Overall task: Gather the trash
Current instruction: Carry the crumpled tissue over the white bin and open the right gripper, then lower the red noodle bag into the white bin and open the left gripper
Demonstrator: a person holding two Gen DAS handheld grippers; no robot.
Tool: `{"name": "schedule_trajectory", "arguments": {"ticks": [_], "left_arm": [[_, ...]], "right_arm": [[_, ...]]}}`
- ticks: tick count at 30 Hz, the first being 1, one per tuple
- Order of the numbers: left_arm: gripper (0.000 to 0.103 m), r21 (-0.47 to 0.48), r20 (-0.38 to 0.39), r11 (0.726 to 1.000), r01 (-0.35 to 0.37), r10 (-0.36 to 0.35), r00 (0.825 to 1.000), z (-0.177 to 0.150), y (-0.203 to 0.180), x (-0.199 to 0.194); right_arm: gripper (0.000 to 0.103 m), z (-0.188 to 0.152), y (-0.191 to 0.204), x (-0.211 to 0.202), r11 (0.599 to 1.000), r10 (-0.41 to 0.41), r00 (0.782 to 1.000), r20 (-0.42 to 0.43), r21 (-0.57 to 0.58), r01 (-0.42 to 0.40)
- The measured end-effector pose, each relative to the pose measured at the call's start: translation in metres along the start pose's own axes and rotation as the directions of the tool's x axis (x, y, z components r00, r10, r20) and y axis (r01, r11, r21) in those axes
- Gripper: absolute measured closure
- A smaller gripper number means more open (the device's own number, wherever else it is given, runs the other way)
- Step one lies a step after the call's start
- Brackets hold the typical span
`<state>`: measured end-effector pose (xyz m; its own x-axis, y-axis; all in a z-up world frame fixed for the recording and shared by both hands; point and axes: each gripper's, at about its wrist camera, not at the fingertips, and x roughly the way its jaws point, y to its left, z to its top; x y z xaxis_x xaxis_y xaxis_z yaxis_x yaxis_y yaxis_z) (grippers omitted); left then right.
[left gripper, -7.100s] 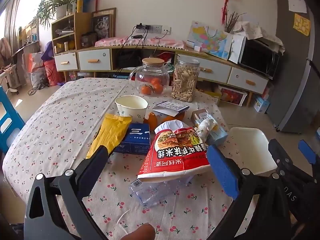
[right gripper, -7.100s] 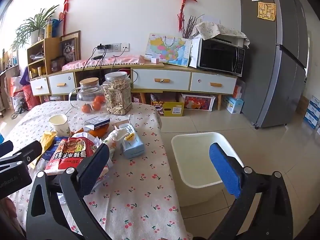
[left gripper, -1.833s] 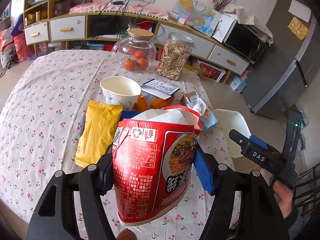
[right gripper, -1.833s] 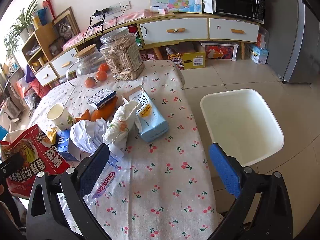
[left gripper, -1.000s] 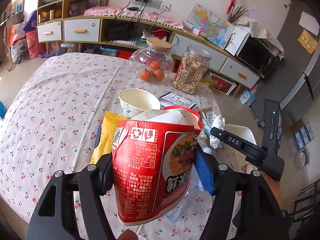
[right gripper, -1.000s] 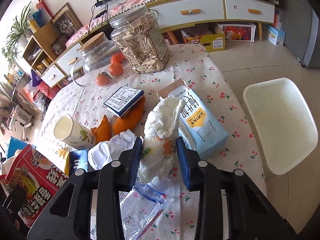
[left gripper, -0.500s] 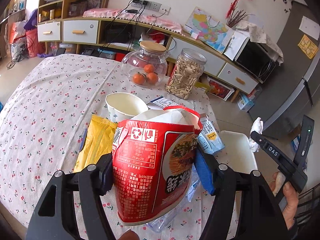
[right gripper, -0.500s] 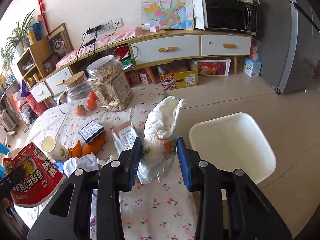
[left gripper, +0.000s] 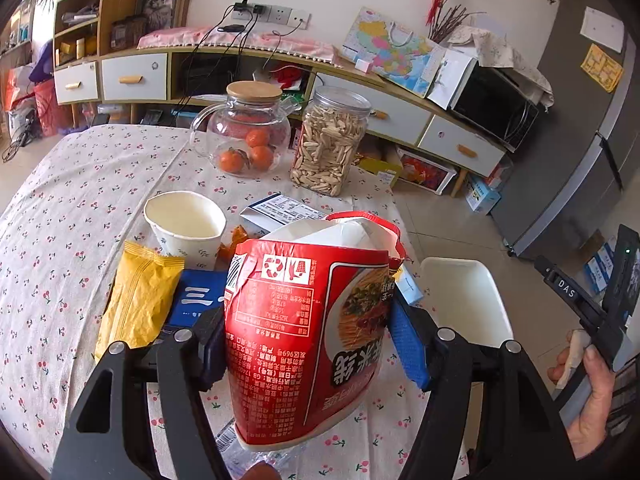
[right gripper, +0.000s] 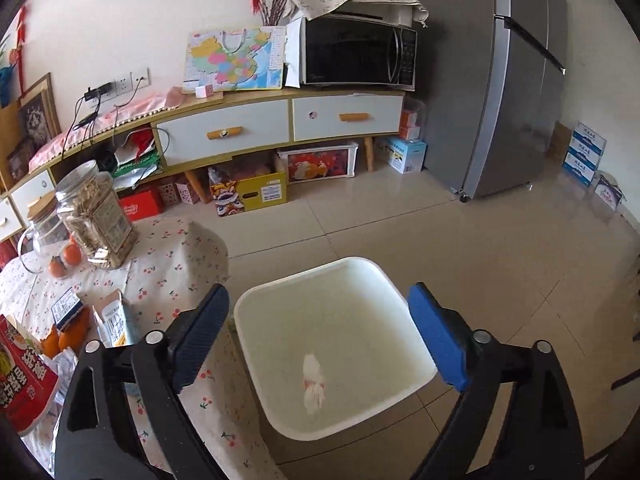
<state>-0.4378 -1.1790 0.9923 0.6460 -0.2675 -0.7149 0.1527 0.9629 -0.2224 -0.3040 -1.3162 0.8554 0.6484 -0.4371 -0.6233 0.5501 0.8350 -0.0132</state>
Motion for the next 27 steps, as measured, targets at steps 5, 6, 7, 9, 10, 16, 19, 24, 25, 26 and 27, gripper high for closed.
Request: {"name": "schedule_trajectory", "arguments": {"ticks": [5, 6, 7, 9, 10, 16, 19, 24, 25, 26, 27], "left_arm": [[0.036, 0.008, 0.003, 0.999, 0.047, -0.047, 0.999, 0.008, -0.026, 0.018], [0.036, 0.006, -0.005, 0.998, 0.070, -0.070, 0.998, 0.012, -0.034, 0.030], [0.036, 0.006, -0.008, 0.996, 0.084, -0.083, 0.996, 0.013, -0.042, 0.036], [0.036, 0.022, -0.020, 0.993, 0.119, -0.119, 0.993, 0.020, -0.060, 0.055], [0.036, 0.030, -0.028, 0.990, 0.136, -0.135, 0.990, 0.024, -0.067, 0.062], [0.036, 0.074, -0.082, 0.976, 0.207, -0.201, 0.976, 0.040, -0.102, 0.110], [0.036, 0.089, -0.113, 0.968, 0.234, -0.223, 0.968, 0.048, -0.101, 0.138], [0.035, 0.112, -0.177, 0.948, 0.297, -0.275, 0.945, 0.055, -0.112, 0.175], [0.035, 0.117, -0.191, 0.945, 0.306, -0.281, 0.940, 0.057, -0.110, 0.183], [0.027, 0.121, -0.205, 0.943, 0.310, -0.282, 0.937, 0.057, -0.110, 0.189], [0.022, 0.119, -0.215, 0.943, 0.311, -0.281, 0.935, 0.058, -0.109, 0.193]], "right_arm": [[0.007, 0.013, -0.038, -0.011, 0.996, -0.060, 0.998, 0.036, 0.072, 0.057], [0.007, 0.015, -0.044, -0.012, 0.994, -0.072, 0.997, 0.041, 0.082, 0.068], [0.007, 0.017, -0.052, -0.013, 0.993, -0.080, 0.996, 0.043, 0.095, 0.075], [0.007, 0.020, -0.064, -0.015, 0.988, -0.090, 0.995, 0.041, 0.127, 0.084], [0.007, 0.022, -0.071, -0.016, 0.986, -0.092, 0.995, 0.040, 0.145, 0.085], [0.007, 0.029, -0.108, -0.021, 0.967, -0.121, 0.992, 0.038, 0.229, 0.109], [0.007, 0.029, -0.124, -0.019, 0.958, -0.135, 0.991, 0.026, 0.260, 0.124], [0.007, 0.027, -0.144, -0.021, 0.936, -0.173, 0.984, 0.032, 0.315, 0.154], [0.007, 0.027, -0.147, -0.021, 0.934, -0.176, 0.984, 0.031, 0.322, 0.157], [0.007, 0.027, -0.149, -0.020, 0.931, -0.181, 0.983, 0.029, 0.326, 0.162], [0.007, 0.027, -0.151, -0.020, 0.930, -0.187, 0.982, 0.026, 0.328, 0.168]]}}
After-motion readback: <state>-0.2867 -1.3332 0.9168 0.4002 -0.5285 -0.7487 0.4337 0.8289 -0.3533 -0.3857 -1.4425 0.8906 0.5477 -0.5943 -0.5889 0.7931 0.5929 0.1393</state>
